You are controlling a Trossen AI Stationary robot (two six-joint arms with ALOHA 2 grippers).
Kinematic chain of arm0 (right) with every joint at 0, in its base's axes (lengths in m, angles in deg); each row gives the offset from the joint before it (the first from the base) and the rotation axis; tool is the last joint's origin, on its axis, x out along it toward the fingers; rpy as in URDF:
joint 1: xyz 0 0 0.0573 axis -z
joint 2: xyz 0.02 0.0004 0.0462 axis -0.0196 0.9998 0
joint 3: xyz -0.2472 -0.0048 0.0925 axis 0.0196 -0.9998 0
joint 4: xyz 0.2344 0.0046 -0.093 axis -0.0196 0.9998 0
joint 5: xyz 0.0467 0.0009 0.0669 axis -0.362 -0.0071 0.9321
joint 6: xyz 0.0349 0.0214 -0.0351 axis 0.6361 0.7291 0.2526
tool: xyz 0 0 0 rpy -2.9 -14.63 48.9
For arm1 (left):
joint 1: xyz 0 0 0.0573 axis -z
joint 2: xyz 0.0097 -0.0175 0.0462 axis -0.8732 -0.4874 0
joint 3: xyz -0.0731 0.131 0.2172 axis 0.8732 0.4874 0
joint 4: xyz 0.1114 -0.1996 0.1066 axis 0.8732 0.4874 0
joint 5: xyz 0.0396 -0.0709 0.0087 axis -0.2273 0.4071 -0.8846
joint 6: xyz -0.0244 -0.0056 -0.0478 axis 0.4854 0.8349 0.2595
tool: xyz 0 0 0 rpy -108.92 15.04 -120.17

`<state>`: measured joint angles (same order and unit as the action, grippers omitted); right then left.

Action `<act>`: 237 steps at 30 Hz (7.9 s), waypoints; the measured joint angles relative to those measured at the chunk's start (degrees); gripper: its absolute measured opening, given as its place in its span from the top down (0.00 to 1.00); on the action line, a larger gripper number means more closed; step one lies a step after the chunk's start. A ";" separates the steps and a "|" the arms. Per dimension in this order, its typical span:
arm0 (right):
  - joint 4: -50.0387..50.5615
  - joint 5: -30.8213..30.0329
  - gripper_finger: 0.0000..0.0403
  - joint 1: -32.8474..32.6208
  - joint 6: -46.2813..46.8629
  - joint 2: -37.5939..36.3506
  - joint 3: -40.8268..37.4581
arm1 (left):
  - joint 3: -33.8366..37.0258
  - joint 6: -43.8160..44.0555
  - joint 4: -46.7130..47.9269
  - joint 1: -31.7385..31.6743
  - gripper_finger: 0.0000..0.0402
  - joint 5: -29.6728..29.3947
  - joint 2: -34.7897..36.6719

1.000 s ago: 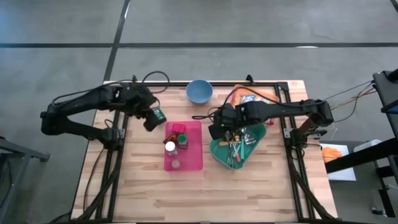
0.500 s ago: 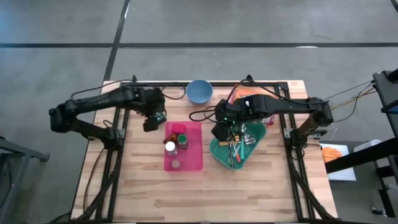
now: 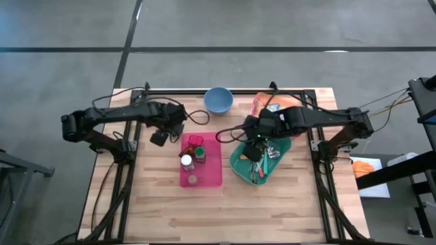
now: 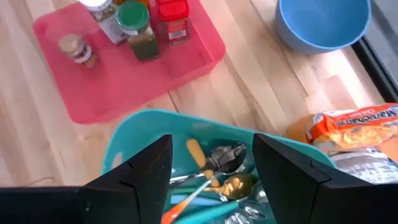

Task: Pick & Place Food Item
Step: Put the black spice can into the red bin

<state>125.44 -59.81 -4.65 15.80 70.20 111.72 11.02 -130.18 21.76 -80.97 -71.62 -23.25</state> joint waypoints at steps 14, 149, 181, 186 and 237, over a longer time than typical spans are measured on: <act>-0.44 -1.02 0.45 -2.15 4.18 -5.67 -8.08 | 6.65 -1.21 -11.64 0.70 0.35 -3.21 0.18; -6.72 -1.59 0.45 -10.10 16.72 -6.47 -12.73 | 12.87 -11.65 -14.15 7.26 0.30 0.02 0.05; -6.71 -1.75 0.45 -10.50 17.90 -6.47 -12.73 | 12.81 -12.51 -22.45 7.26 0.08 -7.34 0.14; -6.72 -1.72 0.45 -10.50 17.97 -6.47 -12.73 | 12.81 -7.83 -26.25 6.98 0.09 -7.47 0.14; -7.71 -1.57 0.45 -10.60 19.40 -6.50 -12.73 | 12.48 -16.06 -20.13 -0.62 0.09 -5.37 -1.04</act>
<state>117.73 -61.38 -15.26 35.20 63.70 98.99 23.50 -146.24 1.64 -81.59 -76.99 -24.29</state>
